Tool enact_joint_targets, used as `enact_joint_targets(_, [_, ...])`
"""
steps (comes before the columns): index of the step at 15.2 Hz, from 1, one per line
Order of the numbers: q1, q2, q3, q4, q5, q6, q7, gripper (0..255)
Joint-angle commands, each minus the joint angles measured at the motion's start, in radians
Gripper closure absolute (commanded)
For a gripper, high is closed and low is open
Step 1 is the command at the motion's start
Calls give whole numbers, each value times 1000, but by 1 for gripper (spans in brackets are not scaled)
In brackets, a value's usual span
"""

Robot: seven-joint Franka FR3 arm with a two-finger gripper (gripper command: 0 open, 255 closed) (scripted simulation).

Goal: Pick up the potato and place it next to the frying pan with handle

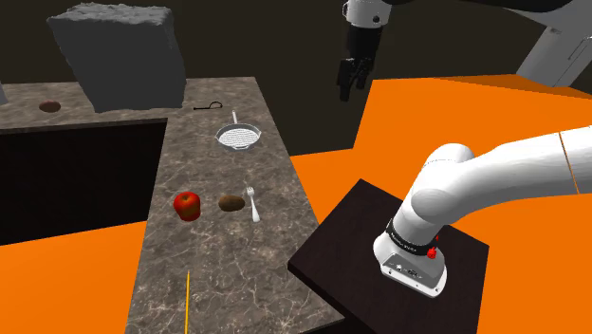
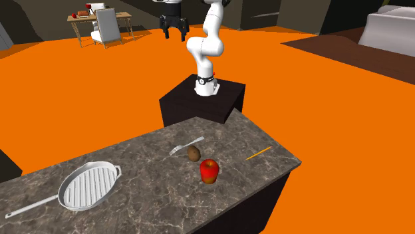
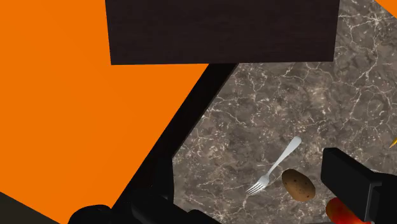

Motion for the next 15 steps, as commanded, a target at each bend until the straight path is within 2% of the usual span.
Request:
enact_joint_targets(1, [0,0,0,0,0,0,0,0])
enact_joint_targets(8, [39,184,58,-39,16,192,35,0])
enact_joint_targets(15, [70,411,115,-18,13,366,73,0])
